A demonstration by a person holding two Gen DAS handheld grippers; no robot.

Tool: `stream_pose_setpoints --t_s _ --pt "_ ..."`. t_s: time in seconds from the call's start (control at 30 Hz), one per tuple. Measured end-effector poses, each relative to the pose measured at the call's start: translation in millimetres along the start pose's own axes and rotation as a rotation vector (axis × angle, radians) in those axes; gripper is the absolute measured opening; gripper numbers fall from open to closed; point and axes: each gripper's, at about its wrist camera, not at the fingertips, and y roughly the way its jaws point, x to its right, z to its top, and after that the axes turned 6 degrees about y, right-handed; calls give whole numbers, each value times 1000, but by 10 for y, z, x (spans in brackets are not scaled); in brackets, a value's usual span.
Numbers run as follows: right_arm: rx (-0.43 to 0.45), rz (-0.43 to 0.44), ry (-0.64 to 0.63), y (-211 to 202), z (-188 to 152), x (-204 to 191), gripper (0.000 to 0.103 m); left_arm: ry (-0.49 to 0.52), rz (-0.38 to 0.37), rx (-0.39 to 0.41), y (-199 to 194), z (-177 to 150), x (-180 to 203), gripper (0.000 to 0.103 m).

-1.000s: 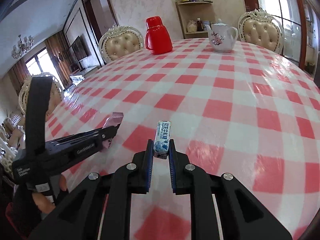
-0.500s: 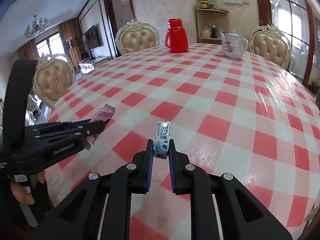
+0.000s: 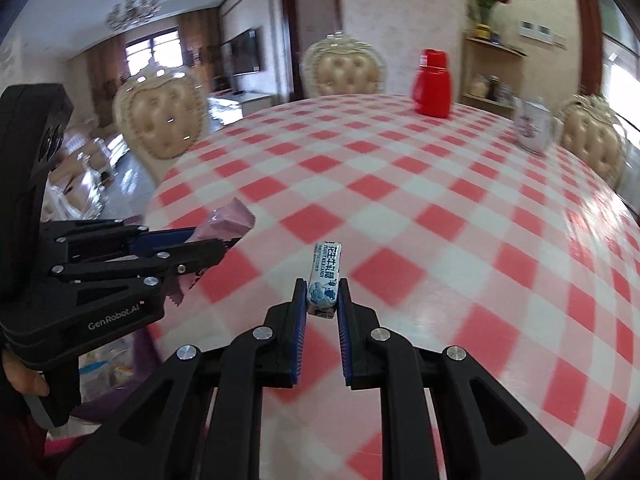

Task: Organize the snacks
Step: 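Lift both held snacks and carry them toward the clear box, then lower both snacks into the clear box and open both tools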

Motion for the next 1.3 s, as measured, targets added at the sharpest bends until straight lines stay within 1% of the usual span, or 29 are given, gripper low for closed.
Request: stream_pose_setpoints --t_s 0.17,0.3,0.47,0.63,0.7,0.73,0.77,0.8,0.83,0.87,0.9,0.93,0.97,1.0,1.03,1.07,1.1,1.17,1.2,1.23,1.3 --pt "-8 49 -52 48 -5 -329 15 7 33 -19 -76 -145 -274 21" --pt "-17 91 -96 60 -19 -619 15 23 67 -52 -127 -288 -528 21" --pt "-44 152 -158 120 -55 -1024 15 32 126 -91 -259 -535 -868 21" --pt "-115 245 -240 261 -150 -1507 15 22 180 -151 -385 -851 -1190 21" --pt "-158 290 -274 347 -218 -1712 15 -9 188 -169 -444 -978 -1337 21" --pt "-175 306 -280 374 -245 -1763 15 -40 187 -174 -497 -1056 -1449 22" --pt "-196 327 -285 410 -269 -1821 16 -59 187 -166 -540 -1089 -1507 24" --pt "-218 350 -301 441 -294 -1912 21 -79 181 -148 -597 -1128 -1588 49" --pt "-221 352 -314 450 -307 -1968 32 -100 170 -114 -680 -1160 -1678 84" --pt "-217 346 -325 451 -308 -2015 42 -120 180 -75 -764 -1185 -1758 91" --pt "-208 336 -334 442 -292 -2063 65 -138 192 -37 -853 -1205 -1835 92" --pt "-201 328 -337 428 -272 -2095 80 -145 192 -19 -899 -1201 -1871 94" --pt "-195 326 -339 407 -249 -2129 83 -152 200 -4 -947 -1196 -1907 96" --pt "-194 329 -346 375 -217 -2172 87 -161 231 6 -991 -1188 -1938 101" --pt "-199 329 -355 360 -199 -2209 87 -175 291 11 -1040 -1175 -1964 101" --pt "-212 325 -367 356 -183 -2248 87 -196 332 11 -1076 -1156 -1987 101" --pt "-240 317 -382 366 -176 -2303 87 -216 343 11 -1091 -1129 -2007 101" --pt "-287 312 -396 393 -180 -2376 87 -281 320 6 -1133 -1119 -2084 101" --pt "-311 312 -396 426 -201 -2423 87 -318 286 -2 -1129 -1138 -2129 101" --pt "-330 309 -396 444 -227 -2448 87 -346 271 -11 -1114 -1150 -2169 101" --pt "-362 279 -405 494 -291 -2503 87 -404 259 -48 -1045 -1201 -2255 101"
